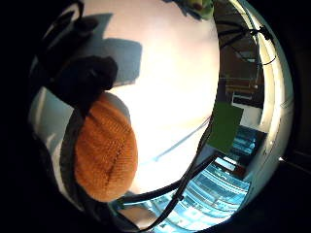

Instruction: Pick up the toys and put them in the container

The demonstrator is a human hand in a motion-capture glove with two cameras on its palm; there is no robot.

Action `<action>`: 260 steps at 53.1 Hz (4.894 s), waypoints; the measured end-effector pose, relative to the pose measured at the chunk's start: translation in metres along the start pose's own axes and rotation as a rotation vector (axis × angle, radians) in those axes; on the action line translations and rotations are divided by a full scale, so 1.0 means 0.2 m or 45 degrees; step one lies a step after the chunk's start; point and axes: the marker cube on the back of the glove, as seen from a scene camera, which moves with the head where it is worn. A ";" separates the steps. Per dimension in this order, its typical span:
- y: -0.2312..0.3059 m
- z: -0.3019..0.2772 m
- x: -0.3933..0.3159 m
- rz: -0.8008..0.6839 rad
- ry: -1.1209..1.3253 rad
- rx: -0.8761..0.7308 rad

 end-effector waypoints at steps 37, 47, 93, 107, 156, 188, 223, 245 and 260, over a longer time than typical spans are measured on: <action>-0.17 -0.47 -0.02 0.314 -0.089 0.211; -0.26 -1.10 -0.07 0.350 -0.175 0.374; -0.93 -1.63 -1.59 -0.074 -0.182 0.472; -0.97 -1.51 -1.66 0.013 -0.274 0.348; -1.01 -1.40 -0.08 0.317 0.066 0.373; -1.15 -0.57 0.57 0.480 -0.006 0.137; -1.26 -0.14 0.62 0.625 0.109 0.133; -1.15 -0.37 0.61 0.660 -0.007 0.166; -0.99 -0.99 0.56 0.646 -0.001 0.288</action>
